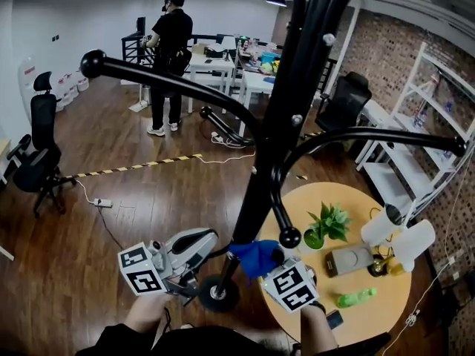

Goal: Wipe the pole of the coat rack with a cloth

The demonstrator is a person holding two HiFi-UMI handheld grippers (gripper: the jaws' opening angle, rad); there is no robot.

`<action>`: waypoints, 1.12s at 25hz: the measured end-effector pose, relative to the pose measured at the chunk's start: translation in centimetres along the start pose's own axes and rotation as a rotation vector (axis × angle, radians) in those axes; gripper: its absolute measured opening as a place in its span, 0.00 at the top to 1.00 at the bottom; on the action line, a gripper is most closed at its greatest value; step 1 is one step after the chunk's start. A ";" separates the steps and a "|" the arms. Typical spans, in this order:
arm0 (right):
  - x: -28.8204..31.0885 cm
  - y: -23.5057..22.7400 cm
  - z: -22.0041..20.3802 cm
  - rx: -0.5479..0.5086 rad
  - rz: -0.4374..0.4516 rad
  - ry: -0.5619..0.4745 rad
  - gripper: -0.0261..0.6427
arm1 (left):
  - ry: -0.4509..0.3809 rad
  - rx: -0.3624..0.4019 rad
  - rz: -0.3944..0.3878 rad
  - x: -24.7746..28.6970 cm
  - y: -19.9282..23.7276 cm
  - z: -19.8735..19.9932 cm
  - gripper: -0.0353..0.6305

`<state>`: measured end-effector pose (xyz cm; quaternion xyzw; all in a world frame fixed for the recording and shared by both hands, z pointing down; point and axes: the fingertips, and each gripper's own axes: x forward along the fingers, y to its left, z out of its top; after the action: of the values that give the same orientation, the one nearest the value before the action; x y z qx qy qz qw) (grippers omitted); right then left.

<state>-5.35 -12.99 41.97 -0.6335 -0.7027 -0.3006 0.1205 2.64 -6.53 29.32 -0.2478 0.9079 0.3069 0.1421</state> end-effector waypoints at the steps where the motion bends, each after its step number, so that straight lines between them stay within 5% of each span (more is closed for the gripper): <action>1: 0.2 0.4 -0.9 -0.015 0.008 0.039 0.93 | 0.005 -0.005 -0.007 0.3 0.0 -0.2 0.94; 4: -0.8 0.0 -2.7 -0.007 -0.022 0.094 0.93 | 0.020 -0.012 -0.024 1.0 -0.1 -0.7 0.94; 14: -7.8 -0.7 -3.8 0.114 -0.007 0.027 0.93 | 0.034 -0.022 -0.050 3.1 -0.2 -1.3 0.94; 24: -2.4 -0.4 -2.4 0.078 0.114 0.006 0.93 | 0.039 0.000 -0.036 2.7 -0.4 -1.5 0.94; 28: -0.3 0.3 -0.3 0.142 0.140 -0.104 0.93 | 0.046 0.009 -0.037 2.6 -0.5 -1.8 0.94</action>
<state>-5.12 -13.38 42.13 -0.6856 -0.6816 -0.2078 0.1491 0.55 -8.88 29.40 -0.2708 0.9075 0.2945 0.1279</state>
